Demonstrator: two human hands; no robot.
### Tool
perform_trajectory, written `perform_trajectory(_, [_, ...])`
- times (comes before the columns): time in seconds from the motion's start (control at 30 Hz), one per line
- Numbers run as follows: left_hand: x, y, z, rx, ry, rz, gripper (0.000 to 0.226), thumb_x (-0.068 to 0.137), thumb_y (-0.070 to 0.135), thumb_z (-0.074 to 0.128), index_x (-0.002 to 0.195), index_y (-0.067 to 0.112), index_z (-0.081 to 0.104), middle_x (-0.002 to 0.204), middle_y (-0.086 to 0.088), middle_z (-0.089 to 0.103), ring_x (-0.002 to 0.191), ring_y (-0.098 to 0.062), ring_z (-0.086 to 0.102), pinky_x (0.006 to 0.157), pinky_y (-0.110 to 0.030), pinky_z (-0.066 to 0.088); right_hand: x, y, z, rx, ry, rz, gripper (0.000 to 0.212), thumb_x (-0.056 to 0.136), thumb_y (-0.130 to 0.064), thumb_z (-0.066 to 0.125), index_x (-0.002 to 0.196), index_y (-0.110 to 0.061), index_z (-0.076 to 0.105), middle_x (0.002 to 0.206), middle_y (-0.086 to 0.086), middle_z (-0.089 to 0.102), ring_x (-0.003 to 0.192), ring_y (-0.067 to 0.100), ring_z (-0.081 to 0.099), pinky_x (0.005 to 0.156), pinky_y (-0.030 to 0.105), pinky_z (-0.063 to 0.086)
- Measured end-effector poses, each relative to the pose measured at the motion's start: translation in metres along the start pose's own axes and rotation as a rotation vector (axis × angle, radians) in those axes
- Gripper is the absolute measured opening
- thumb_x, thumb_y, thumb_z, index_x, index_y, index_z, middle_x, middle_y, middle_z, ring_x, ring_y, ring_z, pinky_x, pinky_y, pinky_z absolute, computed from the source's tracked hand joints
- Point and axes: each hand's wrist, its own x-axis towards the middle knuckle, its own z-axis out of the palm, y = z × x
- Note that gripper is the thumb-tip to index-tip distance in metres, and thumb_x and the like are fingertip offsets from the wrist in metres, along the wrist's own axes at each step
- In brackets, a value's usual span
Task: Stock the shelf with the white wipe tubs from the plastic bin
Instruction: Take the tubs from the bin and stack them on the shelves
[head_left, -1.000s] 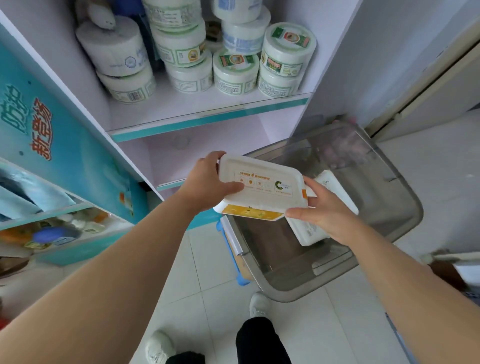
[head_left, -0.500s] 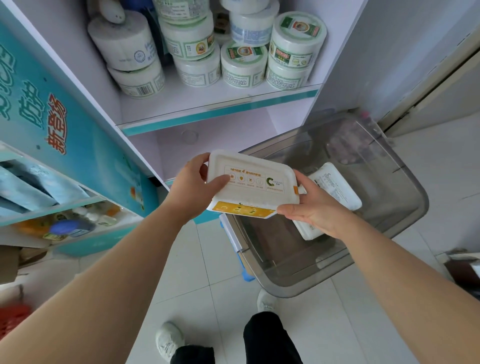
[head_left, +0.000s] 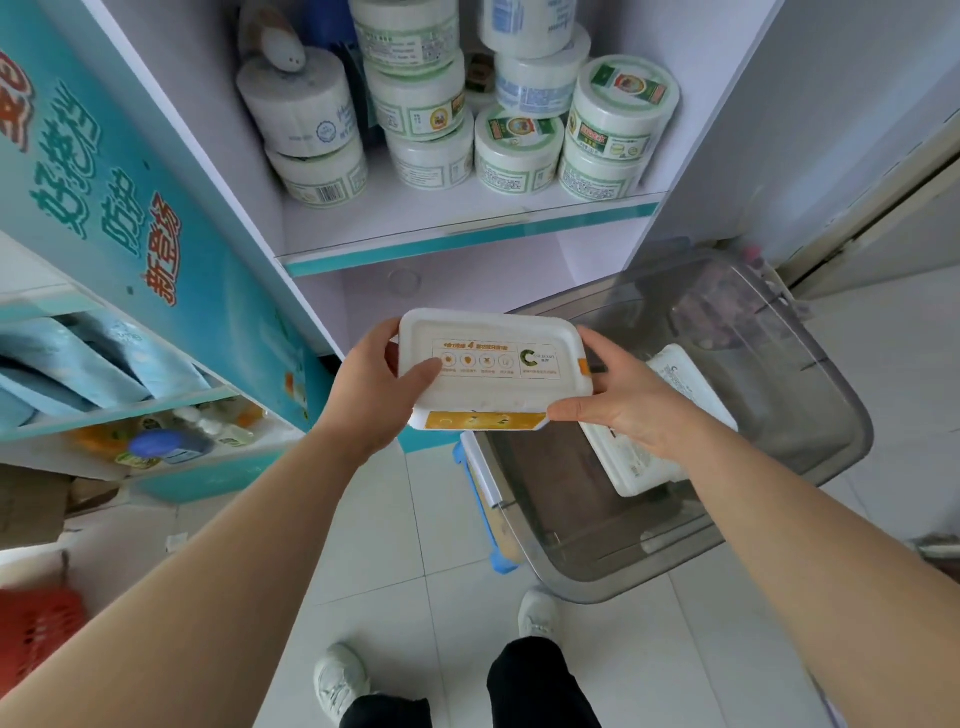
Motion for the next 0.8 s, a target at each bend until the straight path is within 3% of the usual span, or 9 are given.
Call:
perform_trajectory(0.23, [-0.013, 0.001, -0.010, -0.050, 0.008, -0.022, 0.057, 0.078, 0.026, 0.076, 0.125, 0.032, 0.045, 0.093, 0.018, 0.056, 0.080, -0.002, 0.058, 0.084, -0.034, 0.055, -0.004, -0.038, -0.009, -0.196, 0.020, -0.027, 0.087, 0.060, -0.019, 0.088, 0.125, -0.055, 0.042, 0.115, -0.014, 0.066, 0.110, 0.014, 0.061, 0.097, 0.051, 0.048])
perform_trajectory(0.5, [-0.015, -0.007, -0.031, -0.144, 0.046, -0.038, 0.067, 0.075, 0.025, 0.078, 0.132, 0.029, 0.044, 0.099, 0.013, 0.059, 0.094, -0.012, 0.062, 0.083, -0.035, 0.056, 0.007, -0.065, 0.002, -0.284, -0.042, -0.040, 0.092, 0.059, -0.020, 0.088, 0.132, -0.050, 0.040, 0.112, -0.015, 0.068, 0.109, 0.010, 0.062, 0.104, 0.043, 0.042])
perform_trajectory(0.7, [-0.016, -0.012, -0.045, -0.169, 0.071, -0.018, 0.060, 0.074, 0.026, 0.078, 0.122, 0.033, 0.044, 0.095, 0.020, 0.058, 0.082, -0.002, 0.060, 0.071, -0.021, 0.055, 0.011, -0.083, 0.012, -0.295, -0.059, -0.076, 0.095, 0.053, -0.028, 0.089, 0.132, -0.048, 0.041, 0.116, -0.014, 0.067, 0.109, 0.012, 0.062, 0.099, 0.049, 0.047])
perform_trajectory(0.8, [-0.020, -0.013, -0.065, -0.191, 0.103, -0.021, 0.062, 0.073, 0.027, 0.078, 0.126, 0.030, 0.045, 0.095, 0.022, 0.058, 0.079, 0.000, 0.060, 0.071, -0.020, 0.055, 0.010, -0.103, 0.024, -0.298, -0.055, -0.118, 0.090, 0.060, -0.021, 0.087, 0.132, -0.048, 0.041, 0.111, -0.009, 0.070, 0.106, 0.012, 0.064, 0.100, 0.046, 0.046])
